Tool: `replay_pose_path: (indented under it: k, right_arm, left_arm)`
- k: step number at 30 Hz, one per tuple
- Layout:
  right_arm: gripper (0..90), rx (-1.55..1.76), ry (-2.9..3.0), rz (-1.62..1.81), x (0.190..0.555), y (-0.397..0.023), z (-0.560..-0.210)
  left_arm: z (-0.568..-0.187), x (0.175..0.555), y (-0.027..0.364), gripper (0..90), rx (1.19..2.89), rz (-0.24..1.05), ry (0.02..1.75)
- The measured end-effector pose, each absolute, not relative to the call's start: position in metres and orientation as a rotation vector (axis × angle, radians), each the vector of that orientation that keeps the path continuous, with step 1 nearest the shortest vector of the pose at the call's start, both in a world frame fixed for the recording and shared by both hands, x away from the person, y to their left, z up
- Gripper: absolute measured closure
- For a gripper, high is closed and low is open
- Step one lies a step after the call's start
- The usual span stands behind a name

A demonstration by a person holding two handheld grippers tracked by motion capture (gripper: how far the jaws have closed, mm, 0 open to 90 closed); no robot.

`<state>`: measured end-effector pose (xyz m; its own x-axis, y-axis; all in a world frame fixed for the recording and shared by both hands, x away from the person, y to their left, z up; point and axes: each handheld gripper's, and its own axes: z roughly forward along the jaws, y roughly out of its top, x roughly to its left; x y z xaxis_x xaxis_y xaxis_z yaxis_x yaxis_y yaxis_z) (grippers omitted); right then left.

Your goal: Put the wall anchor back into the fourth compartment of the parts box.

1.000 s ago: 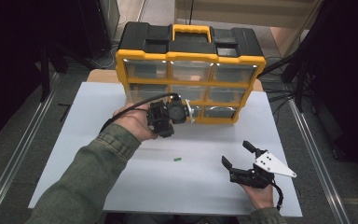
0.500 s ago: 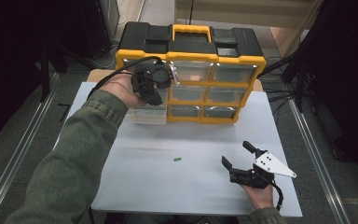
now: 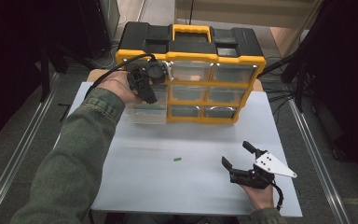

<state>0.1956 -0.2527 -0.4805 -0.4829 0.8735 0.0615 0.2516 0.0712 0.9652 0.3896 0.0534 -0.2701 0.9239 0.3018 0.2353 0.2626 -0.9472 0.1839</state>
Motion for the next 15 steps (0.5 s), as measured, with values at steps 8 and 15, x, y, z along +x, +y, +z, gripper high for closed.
replay_pose_path:
  k: [8,15]
  right_arm:
    - [6.8,1.116,1.79,1.436,0.196,-0.253,-0.48]
    - [6.8,1.116,1.794,1.438,0.196,-0.253,-0.48]
  left_arm:
    - [-0.266,0.374,0.043,36.8,2.929,0.364,0.451]
    - [-0.269,0.349,0.029,36.8,2.917,0.32,0.382]
